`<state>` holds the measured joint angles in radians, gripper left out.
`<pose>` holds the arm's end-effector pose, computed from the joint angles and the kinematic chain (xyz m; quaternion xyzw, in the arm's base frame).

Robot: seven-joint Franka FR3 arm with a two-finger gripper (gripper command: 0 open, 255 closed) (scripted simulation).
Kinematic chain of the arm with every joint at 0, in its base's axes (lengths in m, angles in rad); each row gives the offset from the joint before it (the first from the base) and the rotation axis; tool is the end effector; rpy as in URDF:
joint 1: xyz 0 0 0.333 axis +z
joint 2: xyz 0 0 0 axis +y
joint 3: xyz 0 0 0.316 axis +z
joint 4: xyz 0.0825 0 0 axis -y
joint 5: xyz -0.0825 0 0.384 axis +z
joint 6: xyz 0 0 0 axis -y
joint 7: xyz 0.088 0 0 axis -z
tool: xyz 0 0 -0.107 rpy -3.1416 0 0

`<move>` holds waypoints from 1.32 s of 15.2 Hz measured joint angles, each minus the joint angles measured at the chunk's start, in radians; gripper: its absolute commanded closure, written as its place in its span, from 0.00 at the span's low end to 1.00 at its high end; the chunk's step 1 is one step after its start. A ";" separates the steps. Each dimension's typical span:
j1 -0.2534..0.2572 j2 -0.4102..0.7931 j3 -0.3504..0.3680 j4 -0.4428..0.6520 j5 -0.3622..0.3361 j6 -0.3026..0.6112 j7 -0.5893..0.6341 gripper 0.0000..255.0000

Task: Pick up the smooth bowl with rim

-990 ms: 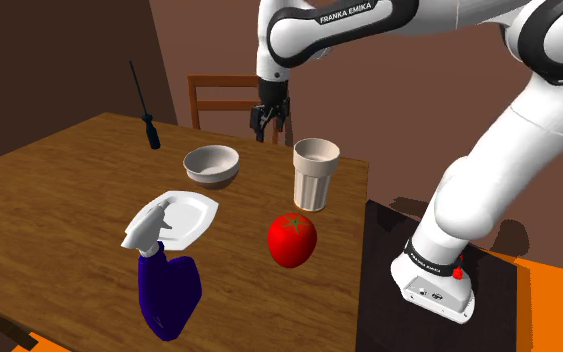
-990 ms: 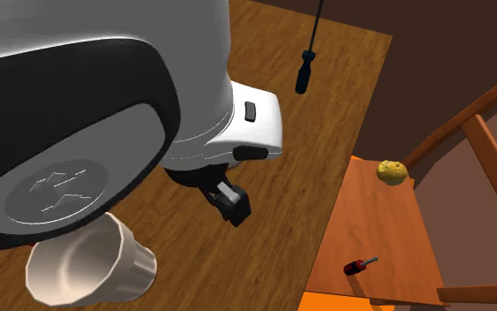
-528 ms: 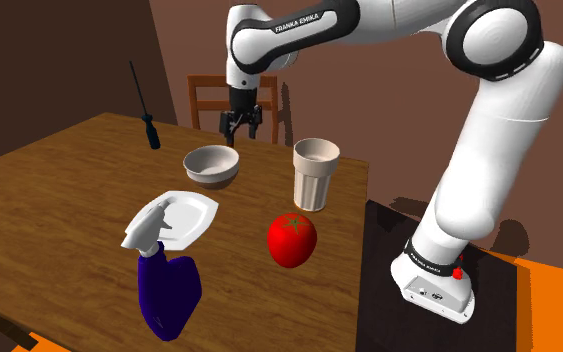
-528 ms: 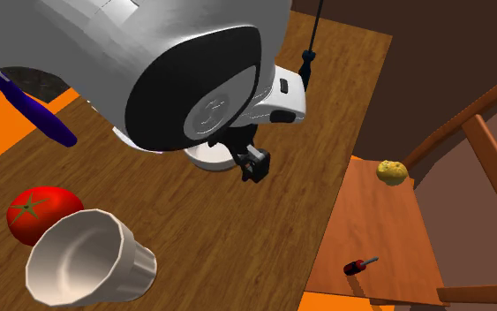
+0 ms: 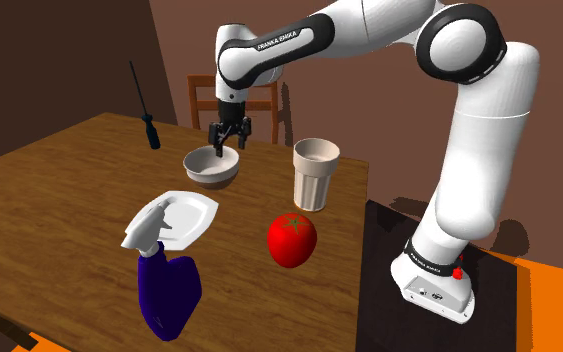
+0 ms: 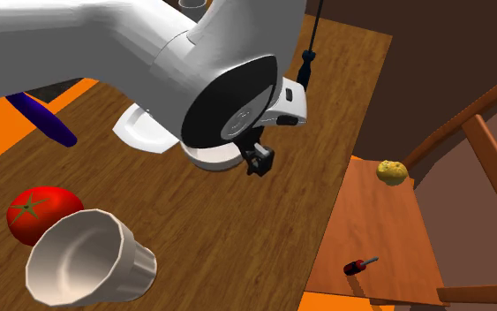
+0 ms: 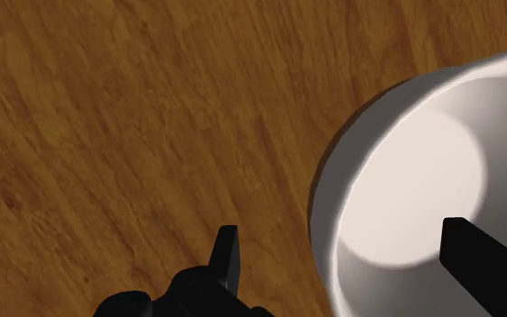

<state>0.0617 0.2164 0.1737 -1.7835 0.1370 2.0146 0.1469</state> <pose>0.6039 0.1466 0.4362 -0.9966 -0.0131 0.0069 0.0807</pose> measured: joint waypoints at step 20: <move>-0.001 -0.002 0.000 0.015 0.000 -0.017 0.001 1.00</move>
<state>0.0610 0.2143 0.1734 -1.7681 0.1366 1.9973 0.1483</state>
